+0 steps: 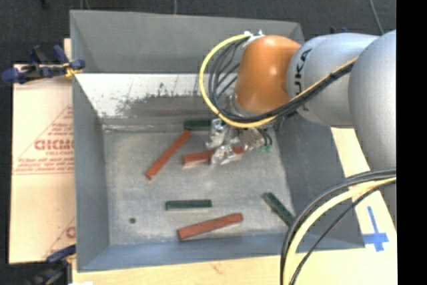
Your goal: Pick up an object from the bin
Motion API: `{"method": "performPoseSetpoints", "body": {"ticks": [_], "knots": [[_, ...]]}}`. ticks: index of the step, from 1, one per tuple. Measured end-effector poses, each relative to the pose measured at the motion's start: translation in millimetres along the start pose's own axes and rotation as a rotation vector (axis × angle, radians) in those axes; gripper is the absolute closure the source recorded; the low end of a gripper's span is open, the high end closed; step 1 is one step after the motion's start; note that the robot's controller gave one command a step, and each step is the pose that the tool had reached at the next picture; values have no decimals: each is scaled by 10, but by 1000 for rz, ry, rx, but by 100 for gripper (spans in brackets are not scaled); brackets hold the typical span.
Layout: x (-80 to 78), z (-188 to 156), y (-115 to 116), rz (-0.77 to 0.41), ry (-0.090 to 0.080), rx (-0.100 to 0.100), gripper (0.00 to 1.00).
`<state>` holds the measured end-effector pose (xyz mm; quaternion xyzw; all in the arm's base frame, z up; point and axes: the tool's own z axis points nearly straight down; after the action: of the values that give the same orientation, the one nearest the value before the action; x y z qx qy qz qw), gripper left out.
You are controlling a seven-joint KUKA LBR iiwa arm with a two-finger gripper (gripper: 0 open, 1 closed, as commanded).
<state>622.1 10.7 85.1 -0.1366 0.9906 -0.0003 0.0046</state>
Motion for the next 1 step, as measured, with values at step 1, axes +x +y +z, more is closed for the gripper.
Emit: {"method": "performPoseSetpoints", "body": {"ticks": [1], "knots": [[0,0,0,0,0,0,100]]}}
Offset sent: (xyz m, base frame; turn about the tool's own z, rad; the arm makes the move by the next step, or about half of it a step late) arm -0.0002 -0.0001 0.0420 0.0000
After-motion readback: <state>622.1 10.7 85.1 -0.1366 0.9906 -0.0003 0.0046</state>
